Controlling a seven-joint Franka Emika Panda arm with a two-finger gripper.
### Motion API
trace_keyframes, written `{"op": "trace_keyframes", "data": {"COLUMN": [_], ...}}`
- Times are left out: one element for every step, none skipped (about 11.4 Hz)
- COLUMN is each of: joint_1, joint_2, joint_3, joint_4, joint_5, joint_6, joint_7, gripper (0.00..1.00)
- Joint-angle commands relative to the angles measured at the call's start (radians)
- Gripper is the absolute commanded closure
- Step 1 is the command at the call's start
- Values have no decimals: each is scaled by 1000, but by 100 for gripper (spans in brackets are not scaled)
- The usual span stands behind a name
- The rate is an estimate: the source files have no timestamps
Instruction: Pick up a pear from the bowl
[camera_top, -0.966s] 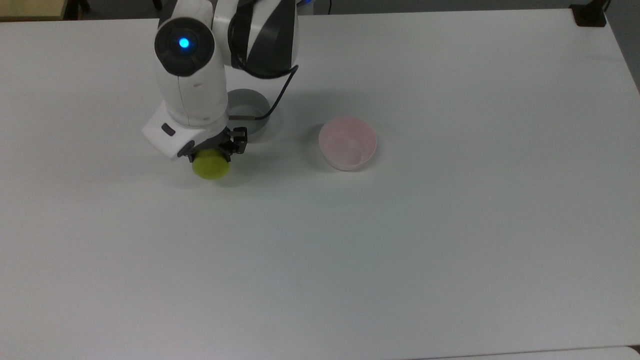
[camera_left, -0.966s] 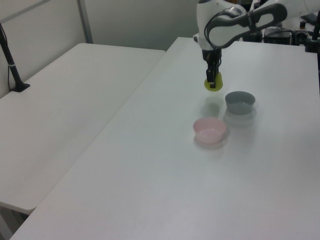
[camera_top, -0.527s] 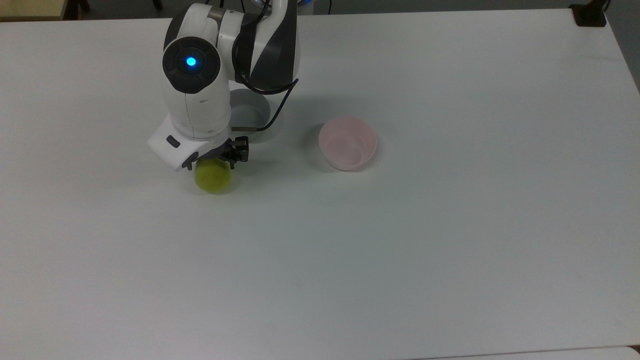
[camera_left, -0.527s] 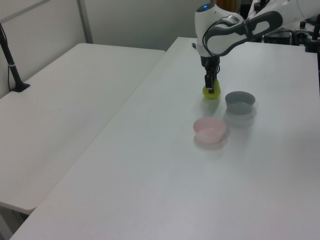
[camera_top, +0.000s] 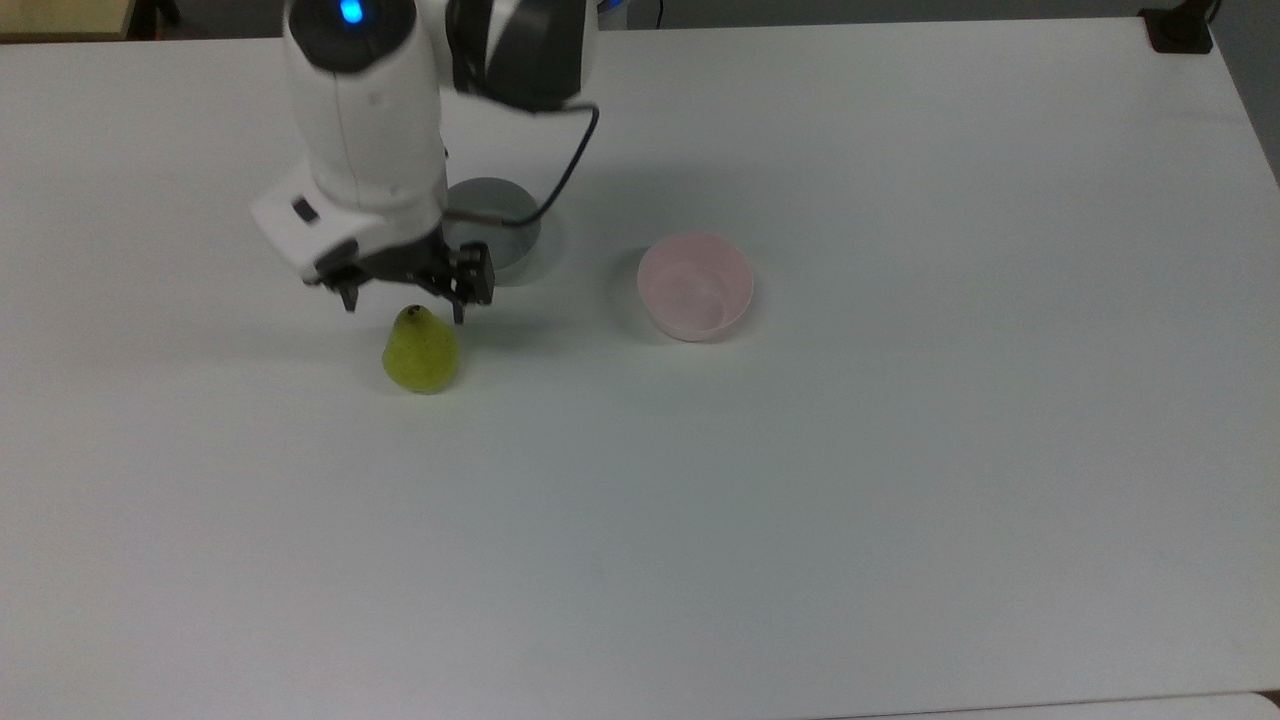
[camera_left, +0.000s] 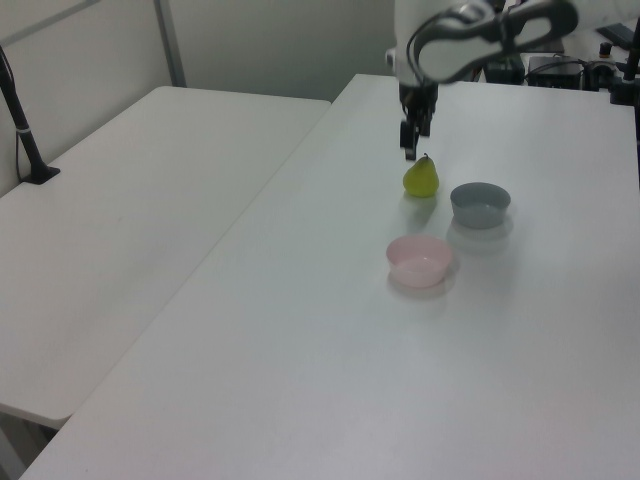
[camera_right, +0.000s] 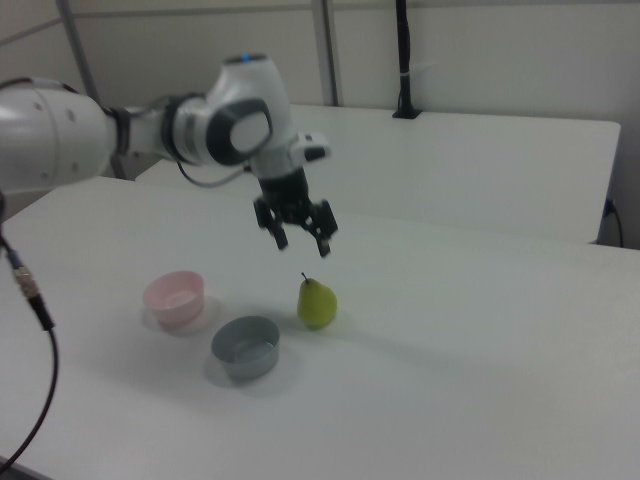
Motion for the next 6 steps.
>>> {"op": "trace_keyframes", "data": {"joint_1": [-1, -13, -33, -36, -43, -50], "joint_2": [-226, -287, -336, -365, -375, -378], "joint_3": [24, 31, 33, 36, 35, 35], "joint_4": [-53, -66, -79, -83, -83, -83], "joint_5": [14, 14, 17, 17, 17, 17], "joint_6": [-231, -285, -323, -371, -394, -402], "joint_7": [66, 54, 58, 66, 67, 69], "gripper": [0, 0, 0, 0, 0, 0]}}
